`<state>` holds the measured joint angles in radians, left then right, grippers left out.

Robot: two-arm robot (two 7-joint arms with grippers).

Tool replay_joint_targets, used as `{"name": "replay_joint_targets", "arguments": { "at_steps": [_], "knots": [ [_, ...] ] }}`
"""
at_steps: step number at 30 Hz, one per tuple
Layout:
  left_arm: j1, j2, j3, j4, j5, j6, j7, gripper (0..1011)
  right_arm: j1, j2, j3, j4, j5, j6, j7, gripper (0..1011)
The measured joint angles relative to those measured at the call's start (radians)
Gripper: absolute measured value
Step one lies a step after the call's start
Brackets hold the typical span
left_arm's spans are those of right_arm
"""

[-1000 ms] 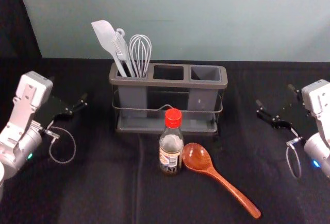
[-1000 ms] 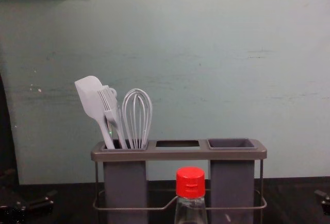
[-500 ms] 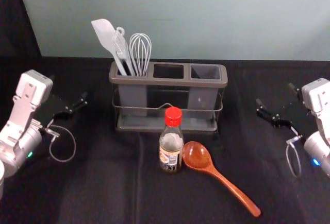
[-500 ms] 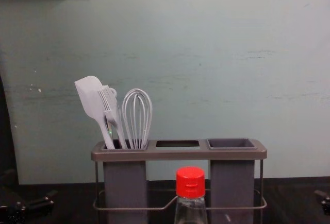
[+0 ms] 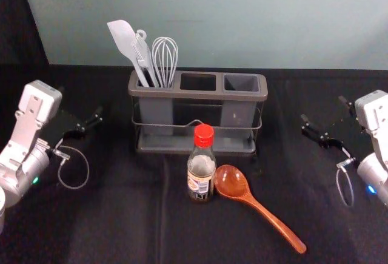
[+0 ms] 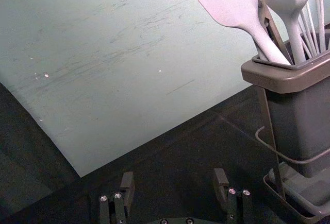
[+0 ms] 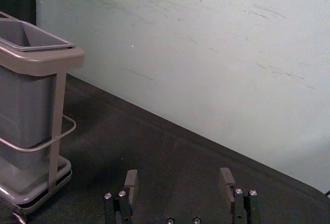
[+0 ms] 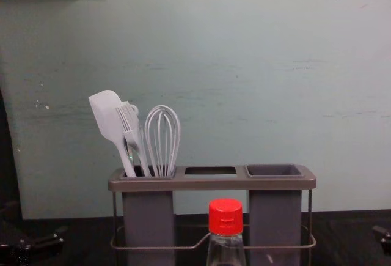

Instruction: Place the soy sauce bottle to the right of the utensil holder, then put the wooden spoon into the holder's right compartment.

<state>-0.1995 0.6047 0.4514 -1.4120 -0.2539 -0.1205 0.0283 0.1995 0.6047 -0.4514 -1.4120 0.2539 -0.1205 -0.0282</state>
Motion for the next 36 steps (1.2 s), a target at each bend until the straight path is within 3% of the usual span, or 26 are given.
{"name": "replay_joint_targets", "arguments": {
  "at_steps": [17, 25, 30, 36],
  "knots": [
    [0.000, 0.000, 0.000, 0.000, 0.000, 0.000, 0.000, 1005, -0.009, 0.001, 0.014, -0.021, -0.008, -0.005, 0.002, 1002],
    [0.000, 0.000, 0.000, 0.000, 0.000, 0.000, 0.000, 1005, -0.070, 0.026, 0.071, -0.126, 0.008, -0.021, 0.012, 1003],
    [0.000, 0.000, 0.000, 0.000, 0.000, 0.000, 0.000, 1005, -0.126, 0.048, 0.111, -0.194, 0.044, -0.039, 0.031, 1002],
    [0.000, 0.000, 0.000, 0.000, 0.000, 0.000, 0.000, 1005, -0.222, 0.079, 0.178, -0.278, 0.122, -0.072, 0.071, 1003]
  ]
}}
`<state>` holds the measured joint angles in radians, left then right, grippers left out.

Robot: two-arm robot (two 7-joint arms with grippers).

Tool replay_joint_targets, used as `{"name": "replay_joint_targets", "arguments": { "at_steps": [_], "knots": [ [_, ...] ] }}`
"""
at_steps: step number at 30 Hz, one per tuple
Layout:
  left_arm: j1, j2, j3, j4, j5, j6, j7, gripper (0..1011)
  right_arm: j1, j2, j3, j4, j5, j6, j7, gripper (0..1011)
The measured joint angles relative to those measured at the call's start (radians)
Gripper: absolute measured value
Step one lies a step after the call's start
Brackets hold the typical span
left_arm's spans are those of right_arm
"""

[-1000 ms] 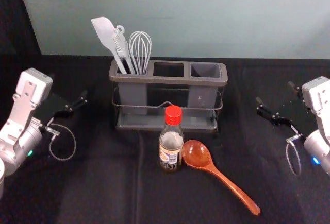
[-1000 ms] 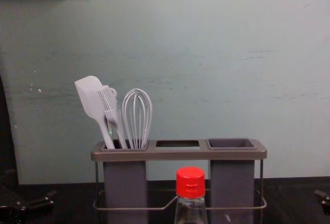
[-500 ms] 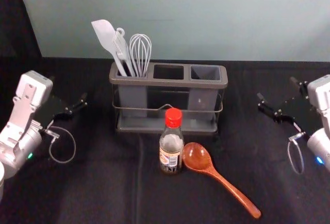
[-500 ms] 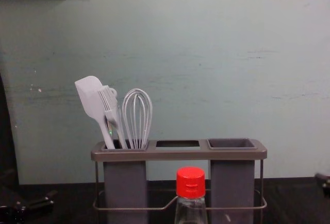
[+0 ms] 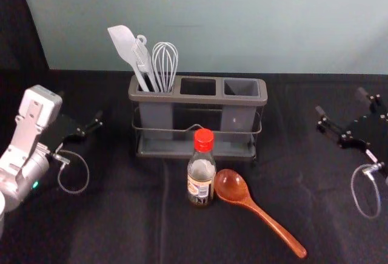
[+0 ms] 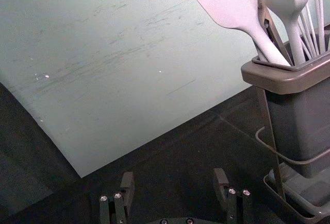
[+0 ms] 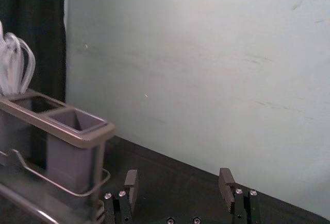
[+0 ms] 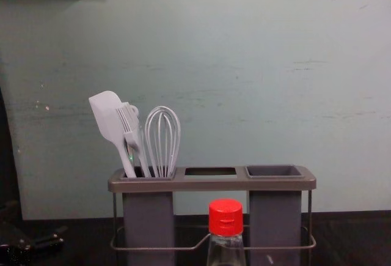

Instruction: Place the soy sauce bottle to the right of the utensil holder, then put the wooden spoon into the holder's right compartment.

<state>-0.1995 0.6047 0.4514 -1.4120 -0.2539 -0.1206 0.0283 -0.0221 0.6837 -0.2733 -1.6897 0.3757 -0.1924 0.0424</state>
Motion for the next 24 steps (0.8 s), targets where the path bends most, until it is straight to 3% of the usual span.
{"name": "replay_joint_targets", "arguments": {
  "at_steps": [7, 11, 15, 20, 24],
  "knots": [
    [0.000, 0.000, 0.000, 0.000, 0.000, 0.000, 0.000, 1005, -0.104, 0.045, 0.077, -0.076, 0.106, -0.029, 0.077, 1003],
    [0.000, 0.000, 0.000, 0.000, 0.000, 0.000, 0.000, 1005, -0.164, 0.094, 0.120, -0.113, 0.178, -0.043, 0.170, 1003],
    [0.000, 0.000, 0.000, 0.000, 0.000, 0.000, 0.000, 1005, -0.194, 0.140, 0.139, -0.129, 0.237, -0.049, 0.275, 1003],
    [0.000, 0.000, 0.000, 0.000, 0.000, 0.000, 0.000, 1005, -0.197, 0.177, 0.134, -0.130, 0.288, -0.037, 0.397, 1002],
    [0.000, 0.000, 0.000, 0.000, 0.000, 0.000, 0.000, 1005, -0.163, 0.188, 0.098, -0.124, 0.307, -0.005, 0.494, 1002]
  ]
}}
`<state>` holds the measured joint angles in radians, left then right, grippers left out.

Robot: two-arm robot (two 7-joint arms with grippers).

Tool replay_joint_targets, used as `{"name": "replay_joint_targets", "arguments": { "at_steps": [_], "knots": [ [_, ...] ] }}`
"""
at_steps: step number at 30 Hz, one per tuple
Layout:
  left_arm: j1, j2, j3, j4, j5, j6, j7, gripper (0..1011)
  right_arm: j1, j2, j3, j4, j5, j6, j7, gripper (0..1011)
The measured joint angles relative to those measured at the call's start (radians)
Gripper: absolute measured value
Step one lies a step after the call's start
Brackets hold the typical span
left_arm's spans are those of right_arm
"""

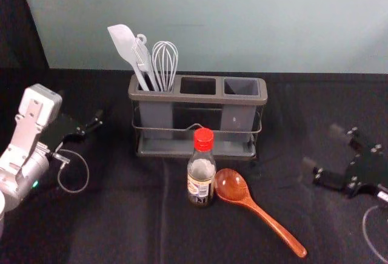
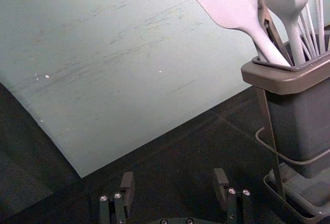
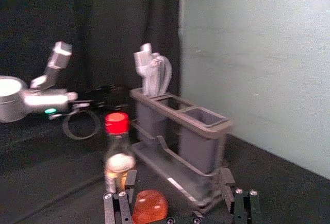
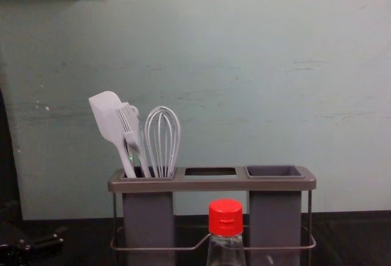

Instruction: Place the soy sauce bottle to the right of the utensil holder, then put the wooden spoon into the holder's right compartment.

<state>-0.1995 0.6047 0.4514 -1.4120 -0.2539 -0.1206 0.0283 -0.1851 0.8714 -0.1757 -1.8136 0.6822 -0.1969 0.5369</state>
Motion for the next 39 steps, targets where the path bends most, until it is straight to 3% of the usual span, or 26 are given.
{"name": "replay_joint_targets", "arguments": {
  "at_steps": [3, 13, 25, 39],
  "knots": [
    [0.000, 0.000, 0.000, 0.000, 0.000, 0.000, 0.000, 1005, 0.026, -0.010, -0.024, 0.005, -0.001, 0.016, 0.028, 1003],
    [0.000, 0.000, 0.000, 0.000, 0.000, 0.000, 0.000, 1005, 0.181, -0.123, -0.148, 0.065, -0.055, 0.089, 0.108, 1003],
    [0.000, 0.000, 0.000, 0.000, 0.000, 0.000, 0.000, 1005, 0.328, -0.220, -0.250, 0.152, -0.096, 0.154, 0.130, 1003],
    [0.000, 0.000, 0.000, 0.000, 0.000, 0.000, 0.000, 1005, 0.448, -0.290, -0.346, 0.222, -0.132, 0.201, 0.142, 1003]
  ]
}}
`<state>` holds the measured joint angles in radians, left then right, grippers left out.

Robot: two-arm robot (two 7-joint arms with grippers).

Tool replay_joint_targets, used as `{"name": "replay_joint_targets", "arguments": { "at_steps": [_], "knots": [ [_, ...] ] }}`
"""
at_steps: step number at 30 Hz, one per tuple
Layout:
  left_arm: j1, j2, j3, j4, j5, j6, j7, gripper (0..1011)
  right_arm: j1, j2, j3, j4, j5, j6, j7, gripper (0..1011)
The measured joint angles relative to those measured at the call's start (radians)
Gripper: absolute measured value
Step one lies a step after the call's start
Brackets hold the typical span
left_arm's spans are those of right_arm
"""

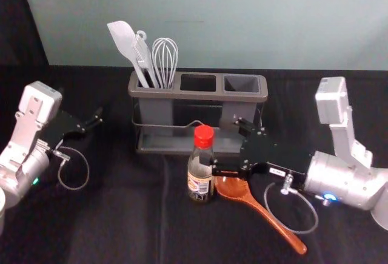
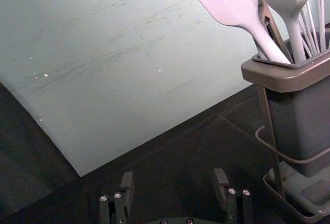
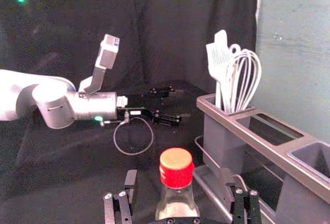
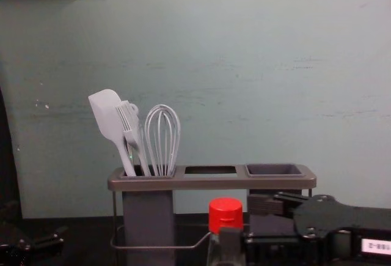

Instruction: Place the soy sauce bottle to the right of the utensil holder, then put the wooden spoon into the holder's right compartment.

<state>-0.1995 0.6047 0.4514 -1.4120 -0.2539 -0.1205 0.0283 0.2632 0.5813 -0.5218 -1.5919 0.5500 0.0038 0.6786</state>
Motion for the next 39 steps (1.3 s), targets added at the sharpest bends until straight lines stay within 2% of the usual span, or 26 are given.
{"name": "replay_joint_targets", "arguments": {
  "at_steps": [9, 19, 32, 37, 39],
  "knots": [
    [0.000, 0.000, 0.000, 0.000, 0.000, 0.000, 0.000, 1005, 0.041, -0.032, -0.032, 0.039, -0.012, 0.003, -0.001, 1002],
    [0.000, 0.000, 0.000, 0.000, 0.000, 0.000, 0.000, 1005, 0.058, -0.057, -0.044, 0.063, -0.002, 0.002, -0.005, 1002],
    [0.000, 0.000, 0.000, 0.000, 0.000, 0.000, 0.000, 1005, 0.057, -0.054, -0.043, 0.060, -0.002, 0.001, -0.006, 999],
    [0.000, 0.000, 0.000, 0.000, 0.000, 0.000, 0.000, 1005, 0.056, -0.054, -0.042, 0.059, -0.003, 0.001, -0.007, 907],
    [0.000, 0.000, 0.000, 0.000, 0.000, 0.000, 0.000, 1005, 0.056, -0.054, -0.042, 0.059, -0.003, 0.001, -0.007, 841]
  ]
}}
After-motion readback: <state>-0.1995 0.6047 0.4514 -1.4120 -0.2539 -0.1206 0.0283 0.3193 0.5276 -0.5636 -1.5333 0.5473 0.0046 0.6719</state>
